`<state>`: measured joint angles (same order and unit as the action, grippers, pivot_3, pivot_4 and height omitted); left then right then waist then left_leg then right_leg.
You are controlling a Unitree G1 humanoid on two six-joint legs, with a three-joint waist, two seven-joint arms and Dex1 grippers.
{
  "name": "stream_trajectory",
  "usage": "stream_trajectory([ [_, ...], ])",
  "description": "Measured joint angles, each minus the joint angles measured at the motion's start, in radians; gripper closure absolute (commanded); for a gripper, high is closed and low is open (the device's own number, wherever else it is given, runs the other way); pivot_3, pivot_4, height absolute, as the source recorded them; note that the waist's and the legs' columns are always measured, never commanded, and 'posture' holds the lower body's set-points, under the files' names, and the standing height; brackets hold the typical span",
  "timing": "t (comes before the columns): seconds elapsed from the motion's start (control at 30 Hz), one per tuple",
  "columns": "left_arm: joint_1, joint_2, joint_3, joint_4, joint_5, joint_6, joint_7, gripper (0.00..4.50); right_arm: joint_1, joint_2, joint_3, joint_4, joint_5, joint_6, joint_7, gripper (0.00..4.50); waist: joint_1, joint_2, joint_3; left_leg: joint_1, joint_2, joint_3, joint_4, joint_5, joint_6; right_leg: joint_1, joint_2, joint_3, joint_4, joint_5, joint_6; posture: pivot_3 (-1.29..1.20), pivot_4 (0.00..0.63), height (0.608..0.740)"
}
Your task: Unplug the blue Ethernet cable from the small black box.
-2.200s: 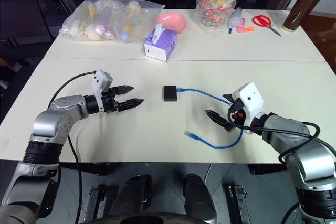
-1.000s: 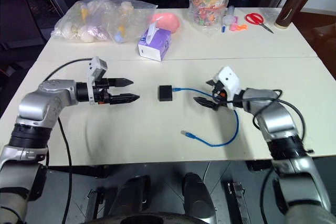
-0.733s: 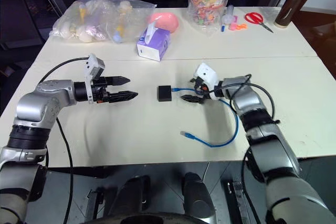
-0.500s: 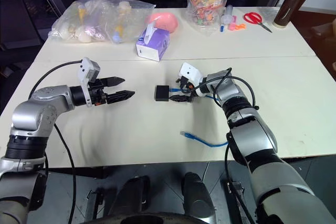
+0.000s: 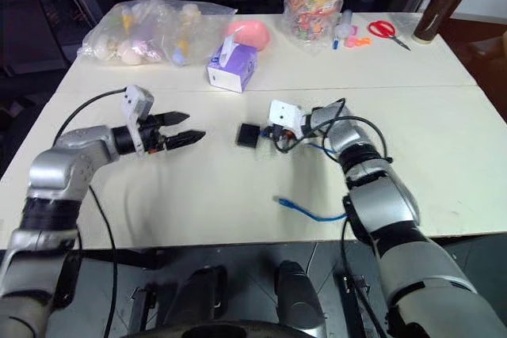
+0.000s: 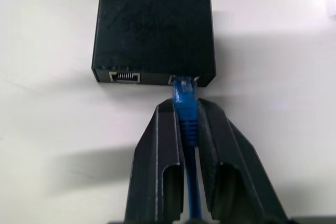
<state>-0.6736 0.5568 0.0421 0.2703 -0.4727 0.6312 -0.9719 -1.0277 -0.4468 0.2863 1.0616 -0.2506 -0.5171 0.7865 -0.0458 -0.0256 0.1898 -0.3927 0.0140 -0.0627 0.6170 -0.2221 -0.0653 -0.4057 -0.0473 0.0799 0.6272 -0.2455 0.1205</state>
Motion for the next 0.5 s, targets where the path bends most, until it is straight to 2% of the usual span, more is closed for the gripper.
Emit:
stream_trajectory([
  [0.2, -0.195, -0.056, -0.025, 0.241, -0.028, 0.005, -0.200, 0.14, 0.123, -0.068, -0.042, -0.338, -0.020, -0.117, -0.129, 4.48, -0.016, 0.000, 0.000, 0.000, 0.001, 0.000, -0.004, 0.000, 0.000, -0.001, 0.001, -0.001, 0.000, -0.001, 0.001, 0.00, 0.150, 0.739],
  [0.37, -0.358, -0.125, -0.030, 0.551, 0.050, -0.134, -0.267, 0.14, 0.215, -0.091, -0.063, -0.560, -0.021, -0.031, -0.164, 4.48, -0.025, 0.000, 0.000, 0.000, 0.000, 0.000, -0.003, 0.000, 0.000, -0.001, 0.000, 0.000, 0.000, -0.001, 0.001, 0.00, 0.150, 0.739],
  [0.5, -0.442, -0.172, -0.029, 0.719, 0.090, -0.207, -0.326, 0.14, 0.239, -0.092, -0.067, -0.679, -0.021, 0.036, -0.174, 4.48, -0.024, 0.000, 0.000, 0.000, 0.000, 0.000, -0.002, 0.000, 0.000, -0.001, 0.001, 0.000, 0.000, -0.001, 0.001, 0.00, 0.150, 0.739],
])
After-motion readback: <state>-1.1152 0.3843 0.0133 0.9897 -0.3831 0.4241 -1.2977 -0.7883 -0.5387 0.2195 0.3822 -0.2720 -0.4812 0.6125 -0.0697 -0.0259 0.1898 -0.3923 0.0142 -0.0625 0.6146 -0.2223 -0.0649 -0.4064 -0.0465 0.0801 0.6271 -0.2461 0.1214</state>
